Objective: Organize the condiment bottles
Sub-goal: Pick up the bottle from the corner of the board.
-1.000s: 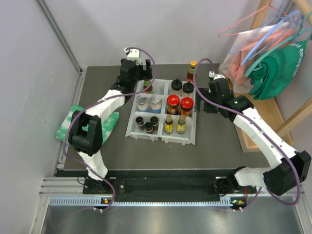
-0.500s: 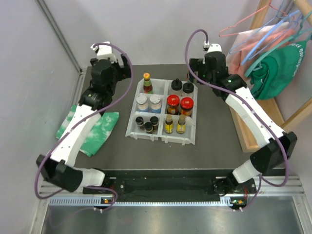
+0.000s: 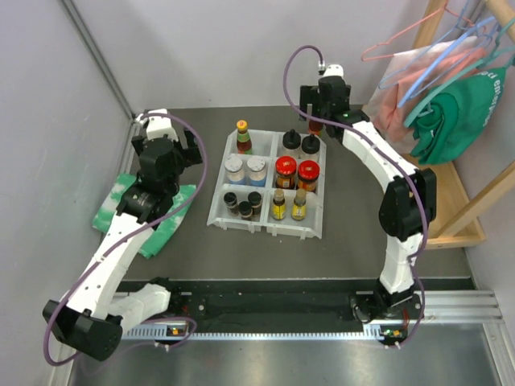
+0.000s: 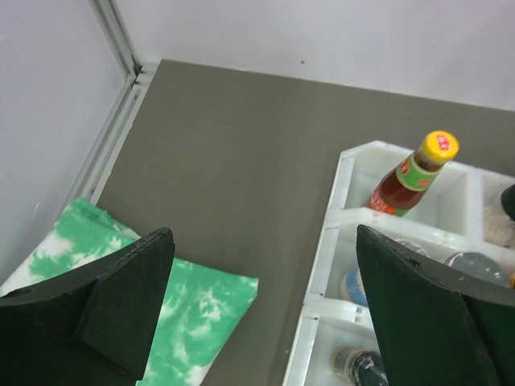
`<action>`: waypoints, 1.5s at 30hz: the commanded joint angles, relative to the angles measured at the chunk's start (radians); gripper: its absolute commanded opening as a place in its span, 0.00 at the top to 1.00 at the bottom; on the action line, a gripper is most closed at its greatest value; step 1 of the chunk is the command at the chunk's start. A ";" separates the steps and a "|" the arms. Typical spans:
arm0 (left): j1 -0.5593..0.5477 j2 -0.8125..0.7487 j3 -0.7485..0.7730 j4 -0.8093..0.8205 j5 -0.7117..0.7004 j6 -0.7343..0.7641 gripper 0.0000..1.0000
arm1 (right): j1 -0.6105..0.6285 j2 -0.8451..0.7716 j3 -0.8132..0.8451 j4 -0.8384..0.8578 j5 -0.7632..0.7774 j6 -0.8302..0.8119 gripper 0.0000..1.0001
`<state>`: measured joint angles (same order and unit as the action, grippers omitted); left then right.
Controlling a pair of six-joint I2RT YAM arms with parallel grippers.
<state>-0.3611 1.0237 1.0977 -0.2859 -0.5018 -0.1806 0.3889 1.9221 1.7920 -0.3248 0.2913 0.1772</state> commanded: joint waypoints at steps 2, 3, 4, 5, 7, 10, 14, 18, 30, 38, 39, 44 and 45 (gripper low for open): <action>0.002 -0.036 -0.006 0.028 -0.029 -0.003 0.01 | -0.019 0.078 0.122 0.119 0.035 -0.030 0.01; 0.002 -0.039 -0.006 0.027 -0.020 -0.003 0.01 | -0.019 0.106 0.135 0.121 0.040 -0.030 0.01; 0.002 -0.040 -0.006 0.027 -0.014 -0.005 0.01 | -0.025 0.123 0.157 0.119 0.045 -0.028 0.01; 0.002 -0.045 -0.006 0.027 -0.008 -0.007 0.01 | -0.028 0.135 0.168 0.119 0.046 -0.025 0.01; 0.004 -0.050 -0.007 0.028 -0.004 -0.011 0.01 | -0.031 0.166 0.182 0.130 0.054 -0.022 0.02; 0.002 -0.050 -0.009 0.030 0.003 -0.014 0.01 | -0.033 0.196 0.181 0.156 0.077 -0.024 0.05; 0.004 -0.047 0.004 0.014 0.020 -0.031 0.01 | -0.032 0.233 0.185 0.167 0.104 -0.025 0.11; 0.002 -0.054 0.008 0.011 0.037 -0.039 0.01 | -0.031 0.247 0.179 0.184 0.137 -0.028 0.17; 0.002 -0.051 0.001 0.013 0.037 -0.039 0.01 | -0.035 0.273 0.208 0.175 0.124 -0.016 0.48; 0.004 -0.048 -0.002 0.014 0.037 -0.040 0.01 | -0.036 0.256 0.208 0.170 0.108 -0.019 1.00; 0.004 -0.048 -0.002 0.016 0.036 -0.040 0.01 | -0.038 0.252 0.207 0.173 0.109 -0.021 1.00; 0.004 -0.048 -0.001 0.016 0.029 -0.034 0.01 | -0.036 0.212 0.207 0.219 0.132 -0.028 1.00; 0.002 -0.045 -0.002 0.017 0.031 -0.034 0.01 | -0.038 0.204 0.207 0.227 0.134 -0.031 1.00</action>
<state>-0.3611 0.9901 1.0855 -0.3000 -0.4648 -0.2115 0.3614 2.1933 1.9507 -0.1867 0.4015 0.1566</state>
